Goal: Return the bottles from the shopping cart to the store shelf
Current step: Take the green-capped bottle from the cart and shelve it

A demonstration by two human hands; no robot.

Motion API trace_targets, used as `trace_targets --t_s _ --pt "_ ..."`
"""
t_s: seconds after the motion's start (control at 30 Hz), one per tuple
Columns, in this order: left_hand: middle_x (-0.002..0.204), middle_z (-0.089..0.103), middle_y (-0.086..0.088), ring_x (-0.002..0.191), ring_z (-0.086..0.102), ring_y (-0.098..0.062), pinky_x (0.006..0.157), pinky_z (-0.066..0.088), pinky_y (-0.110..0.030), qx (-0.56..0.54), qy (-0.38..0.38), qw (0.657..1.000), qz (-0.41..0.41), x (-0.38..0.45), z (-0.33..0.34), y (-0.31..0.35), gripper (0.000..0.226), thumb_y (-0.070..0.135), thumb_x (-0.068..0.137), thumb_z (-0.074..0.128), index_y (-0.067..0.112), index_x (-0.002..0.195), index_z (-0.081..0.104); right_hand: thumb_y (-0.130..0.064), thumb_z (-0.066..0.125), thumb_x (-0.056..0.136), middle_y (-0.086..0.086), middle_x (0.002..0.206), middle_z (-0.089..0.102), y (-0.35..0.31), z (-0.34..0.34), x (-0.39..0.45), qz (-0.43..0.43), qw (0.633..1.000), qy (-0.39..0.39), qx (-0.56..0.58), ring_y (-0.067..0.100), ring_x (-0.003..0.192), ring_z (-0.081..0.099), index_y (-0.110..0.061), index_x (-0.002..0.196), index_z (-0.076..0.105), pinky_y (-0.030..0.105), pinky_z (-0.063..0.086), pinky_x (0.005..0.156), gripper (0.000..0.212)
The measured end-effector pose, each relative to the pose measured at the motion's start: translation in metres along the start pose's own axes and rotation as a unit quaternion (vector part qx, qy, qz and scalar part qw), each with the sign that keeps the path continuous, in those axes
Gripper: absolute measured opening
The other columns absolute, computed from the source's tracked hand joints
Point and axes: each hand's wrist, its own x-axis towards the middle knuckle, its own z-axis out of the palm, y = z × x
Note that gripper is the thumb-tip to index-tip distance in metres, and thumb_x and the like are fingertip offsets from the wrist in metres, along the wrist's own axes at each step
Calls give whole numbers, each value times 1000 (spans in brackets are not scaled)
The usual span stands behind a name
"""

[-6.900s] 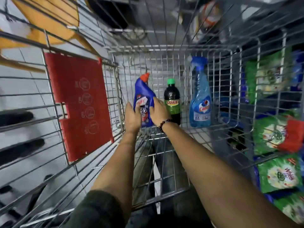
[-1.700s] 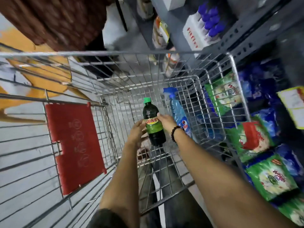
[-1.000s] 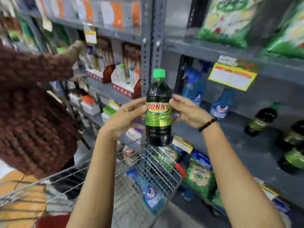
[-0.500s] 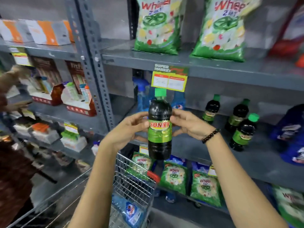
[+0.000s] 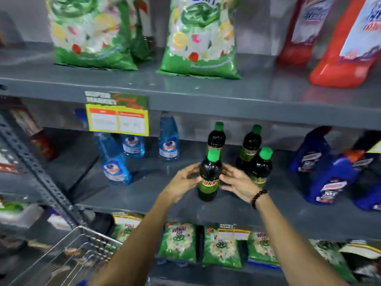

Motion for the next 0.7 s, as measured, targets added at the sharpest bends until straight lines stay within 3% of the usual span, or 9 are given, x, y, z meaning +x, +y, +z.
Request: trace_targets --t_s 0.13,0.3,0.4,0.47,0.6,0.7 --pt "139 45 -18 112 46 -20 79 48 -20 -8 11 1000 10 39 14 1 55 -13 88 44 3 139 33 7 40 92 3 135 46 -3 -20 19 -15 998 27 51 17 123 43 -16 141 32 44 35 107 54" --pt "144 42 -19 121 47 -23 96 44 -31 -10 18 1000 5 50 25 -1 55 -12 88 44 3 140 32 7 41 91 2 132 51 2 -28 22 -19 993 67 97 19 127 43 -24 131 43 43 31 112 51" --pt "147 38 -19 134 39 -28 111 34 -37 -4 54 998 -16 36 25 -8 56 -7 88 50 4 140 32 3 46 90 2 143 46 9 -19 15 -8 987 113 115 18 131 41 -20 134 43 42 26 113 51" --pt "147 37 -17 135 37 -26 112 34 -38 -10 84 996 -30 19 17 -17 58 0 88 55 6 141 33 1 52 88 4 142 47 17 -7 10 10 976 181 124 19 131 41 -14 135 43 39 27 111 50" --pt "140 47 -14 125 49 -20 102 42 -24 -14 188 982 -20 -40 -7 -47 53 1 83 62 4 133 44 4 64 79 8 111 56 44 49 -12 30 912 385 141 29 123 51 -7 118 55 34 38 103 42" --pt "126 56 -18 100 59 -13 76 48 -5 -26 255 966 -4 -95 -30 -79 45 -6 82 61 1 125 50 3 64 79 15 116 60 67 112 -29 18 933 348 86 25 112 55 -3 120 56 41 42 105 41"
